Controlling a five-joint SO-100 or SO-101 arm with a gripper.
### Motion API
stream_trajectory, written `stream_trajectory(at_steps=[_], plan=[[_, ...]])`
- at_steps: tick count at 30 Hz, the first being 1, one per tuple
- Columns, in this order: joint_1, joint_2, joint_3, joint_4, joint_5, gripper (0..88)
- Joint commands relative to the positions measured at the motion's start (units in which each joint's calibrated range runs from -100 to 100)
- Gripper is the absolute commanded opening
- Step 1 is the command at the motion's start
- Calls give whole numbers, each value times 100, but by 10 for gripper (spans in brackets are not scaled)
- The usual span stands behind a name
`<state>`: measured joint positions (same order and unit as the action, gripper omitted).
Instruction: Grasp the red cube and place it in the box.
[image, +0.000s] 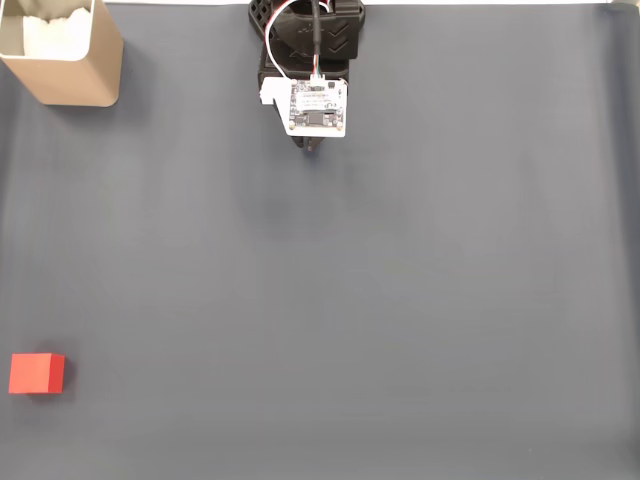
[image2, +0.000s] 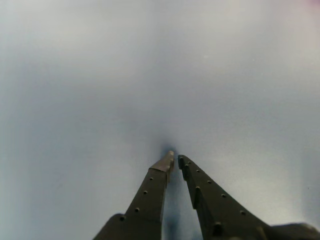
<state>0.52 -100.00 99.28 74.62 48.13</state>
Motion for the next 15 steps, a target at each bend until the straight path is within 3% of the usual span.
stream_trajectory(at_steps=[1, 15], plan=[[-66, 9, 54, 112, 24, 2], [-38, 9, 54, 112, -15, 2]])
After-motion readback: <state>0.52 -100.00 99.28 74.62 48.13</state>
